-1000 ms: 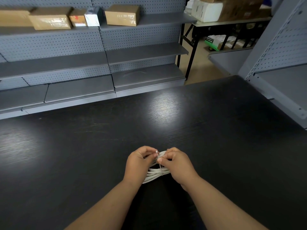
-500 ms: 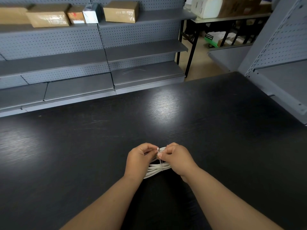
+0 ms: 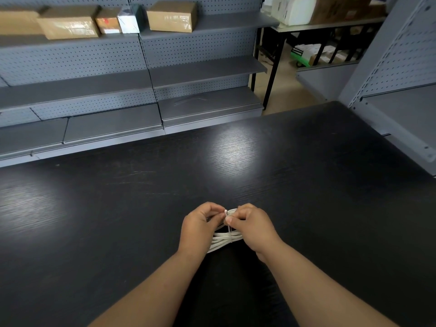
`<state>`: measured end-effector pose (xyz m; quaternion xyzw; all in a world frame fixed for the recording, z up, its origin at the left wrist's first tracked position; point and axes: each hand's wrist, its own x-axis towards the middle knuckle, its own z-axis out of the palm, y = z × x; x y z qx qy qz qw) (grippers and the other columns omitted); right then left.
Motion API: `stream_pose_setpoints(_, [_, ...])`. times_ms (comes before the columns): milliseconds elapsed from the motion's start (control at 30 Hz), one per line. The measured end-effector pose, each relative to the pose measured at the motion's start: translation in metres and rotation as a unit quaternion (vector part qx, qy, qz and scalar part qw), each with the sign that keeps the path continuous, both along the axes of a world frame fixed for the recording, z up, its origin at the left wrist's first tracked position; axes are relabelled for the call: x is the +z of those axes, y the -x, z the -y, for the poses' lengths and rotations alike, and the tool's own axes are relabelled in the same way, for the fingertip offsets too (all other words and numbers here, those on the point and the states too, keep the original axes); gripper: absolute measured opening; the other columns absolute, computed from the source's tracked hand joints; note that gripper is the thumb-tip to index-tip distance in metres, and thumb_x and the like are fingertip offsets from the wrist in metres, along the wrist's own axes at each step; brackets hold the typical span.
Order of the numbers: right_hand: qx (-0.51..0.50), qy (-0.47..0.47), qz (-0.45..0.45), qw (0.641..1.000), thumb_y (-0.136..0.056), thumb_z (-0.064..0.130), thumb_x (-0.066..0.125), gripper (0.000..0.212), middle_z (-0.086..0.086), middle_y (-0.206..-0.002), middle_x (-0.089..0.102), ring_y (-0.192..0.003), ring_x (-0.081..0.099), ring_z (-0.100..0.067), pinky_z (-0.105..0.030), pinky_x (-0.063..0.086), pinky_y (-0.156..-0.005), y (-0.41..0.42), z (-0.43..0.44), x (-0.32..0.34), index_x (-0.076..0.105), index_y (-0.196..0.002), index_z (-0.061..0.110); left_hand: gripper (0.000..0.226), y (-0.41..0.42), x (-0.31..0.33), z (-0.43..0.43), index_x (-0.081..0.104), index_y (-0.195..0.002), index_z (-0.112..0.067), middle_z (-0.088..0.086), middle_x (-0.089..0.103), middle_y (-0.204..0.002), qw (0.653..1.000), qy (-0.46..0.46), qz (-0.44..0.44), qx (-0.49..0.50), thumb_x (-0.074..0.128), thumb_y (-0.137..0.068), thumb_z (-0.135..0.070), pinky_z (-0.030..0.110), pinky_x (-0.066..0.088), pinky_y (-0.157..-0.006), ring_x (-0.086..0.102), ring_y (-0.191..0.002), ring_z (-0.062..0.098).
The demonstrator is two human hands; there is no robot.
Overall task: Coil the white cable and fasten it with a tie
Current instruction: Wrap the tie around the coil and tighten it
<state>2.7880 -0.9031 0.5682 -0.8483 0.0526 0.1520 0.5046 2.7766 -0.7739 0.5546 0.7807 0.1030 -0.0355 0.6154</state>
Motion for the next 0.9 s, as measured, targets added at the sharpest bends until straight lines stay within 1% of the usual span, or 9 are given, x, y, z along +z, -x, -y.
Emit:
stream_pose_setpoints(100, [-0.007, -0.004, -0.002, 1.000, -0.090, 0.016, 0.061, 0.018, 0.005, -0.102, 0.052, -0.093, 0.048, -0.004, -0.004, 0.031, -0.067, 0.001, 0.000, -0.001, 0.073, -0.096, 0.003, 0.016, -0.001, 0.002, 0.001, 0.069, -0.081, -0.021, -0.002, 0.072, -0.083, 1.000, 0.025, -0.008, 0.009, 0.066, -0.084, -0.005, 0.012, 0.051, -0.069, 0.068, -0.079, 0.006])
stream_pose_setpoints(200, [-0.006, -0.005, -0.001, 1.000, -0.090, 0.015, 0.062, 0.018, 0.004, -0.105, 0.052, -0.099, 0.049, -0.006, -0.009, 0.034, -0.071, 0.002, 0.000, 0.001, 0.073, -0.097, 0.004, 0.015, -0.004, 0.004, 0.001, 0.070, -0.081, -0.017, -0.002, 0.071, -0.082, 0.999, 0.040, -0.014, 0.010, 0.065, -0.084, -0.003, 0.006, 0.048, -0.065, 0.066, -0.072, -0.003])
stream_pose_setpoints(300, [-0.003, -0.004, -0.009, 1.000, -0.089, 0.015, 0.062, 0.018, 0.004, -0.106, 0.051, -0.102, 0.049, -0.007, -0.017, 0.032, -0.083, 0.001, -0.001, 0.003, 0.073, -0.098, 0.004, 0.012, -0.008, 0.006, -0.002, 0.071, -0.083, -0.015, -0.001, 0.071, -0.084, 0.999, 0.031, -0.026, -0.003, 0.066, -0.084, -0.004, 0.005, 0.046, -0.065, 0.064, -0.070, -0.006])
stream_pose_setpoints(400, [-0.001, -0.005, -0.015, 1.000, -0.089, 0.016, 0.062, 0.018, 0.004, -0.106, 0.051, -0.103, 0.050, -0.009, -0.020, 0.034, -0.085, 0.000, -0.001, 0.004, 0.073, -0.098, 0.006, 0.009, -0.009, 0.008, -0.005, 0.072, -0.086, -0.013, -0.003, 0.070, -0.082, 0.999, 0.006, -0.036, -0.038, 0.065, -0.085, -0.007, 0.004, 0.044, -0.061, 0.061, -0.068, -0.008])
stream_pose_setpoints(567, [0.000, 0.001, -0.022, 1.000, -0.089, 0.018, 0.062, 0.020, 0.002, -0.113, 0.053, -0.111, 0.051, -0.012, -0.024, 0.037, -0.090, 0.000, 0.000, 0.005, 0.072, -0.101, 0.006, 0.007, -0.010, 0.008, -0.007, 0.071, -0.086, -0.017, -0.007, 0.069, -0.081, 0.998, -0.011, -0.041, -0.042, 0.066, -0.086, -0.013, 0.003, 0.044, -0.059, 0.060, -0.067, -0.011])
stream_pose_setpoints(667, [0.003, 0.006, -0.027, 1.000, -0.090, 0.019, 0.061, 0.021, 0.001, -0.120, 0.053, -0.111, 0.048, -0.009, -0.023, 0.034, -0.088, -0.001, -0.001, 0.005, 0.072, -0.102, 0.005, 0.006, -0.012, 0.009, -0.008, 0.072, -0.086, -0.016, -0.007, 0.069, -0.080, 0.998, -0.012, -0.044, -0.040, 0.067, -0.085, -0.013, 0.004, 0.044, -0.058, 0.061, -0.066, -0.011])
stream_pose_setpoints(733, [0.004, 0.007, -0.031, 0.999, -0.090, 0.019, 0.061, 0.021, 0.001, -0.122, 0.053, -0.113, 0.048, -0.009, -0.023, 0.034, -0.088, -0.001, 0.000, 0.005, 0.072, -0.101, 0.005, 0.006, -0.012, 0.009, -0.008, 0.072, -0.086, -0.016, -0.006, 0.070, -0.081, 0.998, -0.013, -0.044, -0.038, 0.067, -0.084, -0.012, 0.003, 0.044, -0.060, 0.062, -0.069, -0.007])
stream_pose_setpoints(833, [0.008, 0.007, -0.034, 0.999, -0.089, 0.019, 0.062, 0.020, 0.001, -0.119, 0.053, -0.113, 0.047, -0.009, -0.023, 0.033, -0.088, -0.002, 0.000, 0.006, 0.073, -0.099, 0.006, 0.007, -0.012, 0.008, -0.007, 0.072, -0.088, -0.012, -0.004, 0.070, -0.083, 0.998, -0.017, -0.044, -0.031, 0.067, -0.085, -0.011, 0.003, 0.045, -0.061, 0.062, -0.076, 0.002])
stream_pose_setpoints(900, [0.010, 0.007, -0.040, 0.999, -0.089, 0.019, 0.062, 0.019, 0.002, -0.117, 0.053, -0.111, 0.048, -0.009, -0.023, 0.033, -0.087, -0.003, 0.000, 0.006, 0.073, -0.098, 0.006, 0.009, -0.011, 0.009, -0.005, 0.072, -0.092, -0.010, -0.002, 0.069, -0.085, 0.998, -0.025, -0.042, -0.029, 0.066, -0.085, -0.010, 0.002, 0.044, -0.061, 0.061, -0.077, 0.003])
